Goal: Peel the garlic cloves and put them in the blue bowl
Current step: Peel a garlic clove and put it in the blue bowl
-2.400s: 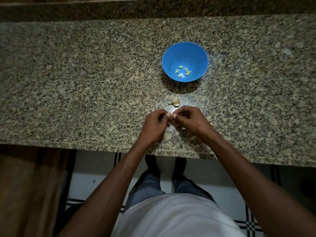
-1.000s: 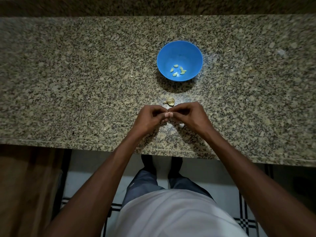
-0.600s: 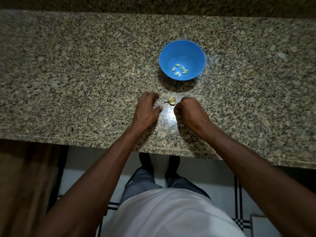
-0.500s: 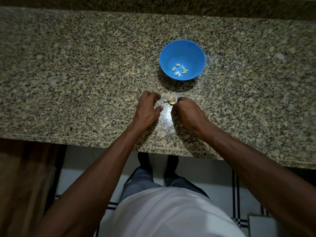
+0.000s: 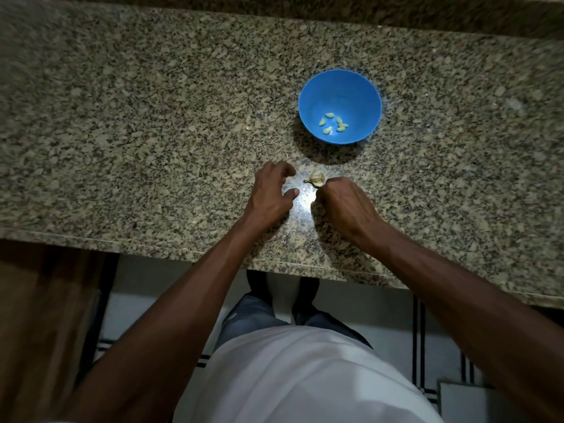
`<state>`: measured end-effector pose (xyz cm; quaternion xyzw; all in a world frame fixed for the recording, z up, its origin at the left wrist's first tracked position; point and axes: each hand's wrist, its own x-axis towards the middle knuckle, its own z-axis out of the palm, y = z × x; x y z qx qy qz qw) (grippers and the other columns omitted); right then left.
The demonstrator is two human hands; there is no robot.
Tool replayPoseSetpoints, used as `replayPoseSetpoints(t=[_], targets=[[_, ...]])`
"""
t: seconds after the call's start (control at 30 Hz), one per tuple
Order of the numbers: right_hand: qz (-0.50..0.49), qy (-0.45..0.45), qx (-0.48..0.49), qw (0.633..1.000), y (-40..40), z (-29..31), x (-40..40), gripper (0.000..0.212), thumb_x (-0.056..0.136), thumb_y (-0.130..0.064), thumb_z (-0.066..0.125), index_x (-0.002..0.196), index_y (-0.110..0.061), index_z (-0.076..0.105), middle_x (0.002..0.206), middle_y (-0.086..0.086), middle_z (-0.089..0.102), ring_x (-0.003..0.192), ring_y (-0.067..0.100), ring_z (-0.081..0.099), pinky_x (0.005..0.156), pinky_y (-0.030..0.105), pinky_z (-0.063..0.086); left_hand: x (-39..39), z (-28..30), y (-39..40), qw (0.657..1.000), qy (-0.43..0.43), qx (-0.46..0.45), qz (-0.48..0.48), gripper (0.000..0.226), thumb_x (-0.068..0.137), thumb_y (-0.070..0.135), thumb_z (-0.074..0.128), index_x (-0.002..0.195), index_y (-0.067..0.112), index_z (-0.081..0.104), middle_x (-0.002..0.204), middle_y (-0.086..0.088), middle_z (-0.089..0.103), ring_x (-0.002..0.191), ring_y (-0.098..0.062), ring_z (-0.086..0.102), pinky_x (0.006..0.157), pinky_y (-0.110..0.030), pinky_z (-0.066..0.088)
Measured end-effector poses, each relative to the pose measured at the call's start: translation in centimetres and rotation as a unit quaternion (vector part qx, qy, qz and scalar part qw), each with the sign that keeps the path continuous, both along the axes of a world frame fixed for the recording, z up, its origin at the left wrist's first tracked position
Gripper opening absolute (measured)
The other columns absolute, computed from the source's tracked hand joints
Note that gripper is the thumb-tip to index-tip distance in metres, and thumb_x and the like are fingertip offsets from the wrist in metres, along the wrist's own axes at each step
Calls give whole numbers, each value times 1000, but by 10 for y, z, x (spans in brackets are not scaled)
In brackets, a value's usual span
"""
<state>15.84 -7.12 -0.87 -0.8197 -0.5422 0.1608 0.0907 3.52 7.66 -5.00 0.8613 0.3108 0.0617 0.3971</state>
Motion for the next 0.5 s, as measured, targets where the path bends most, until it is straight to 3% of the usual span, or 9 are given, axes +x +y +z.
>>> replayPoseSetpoints(t=[0.2,0.43,0.5], targets=[[-5,-25,-10,1000,8,-1,1,21,96,-6,59,76,-8,50,70,15,50,59,31,48,53,40,39,0,1,3,1000,-1,0,1,33,87,21,77,115,17,60,103,3,46,92,-16,46,79,-29,37],[42,-57,-13,997,14,1,-3,53,86,6,66,65,-17,23,65,4,26,56,23,33,54,36,27,1,1,3,1000,10,-6,2,34,87,22,78,115,20,59,104,3,46,92,-14,45,76,-25,37],[56,-51,-4,997,12,2,-6,50,82,9,69,68,-15,28,67,6,30,57,22,32,54,35,27,1,2,4,1000,11,-5,5,34,86,22,79,114,19,60,102,5,45,91,-13,45,76,-25,36]])
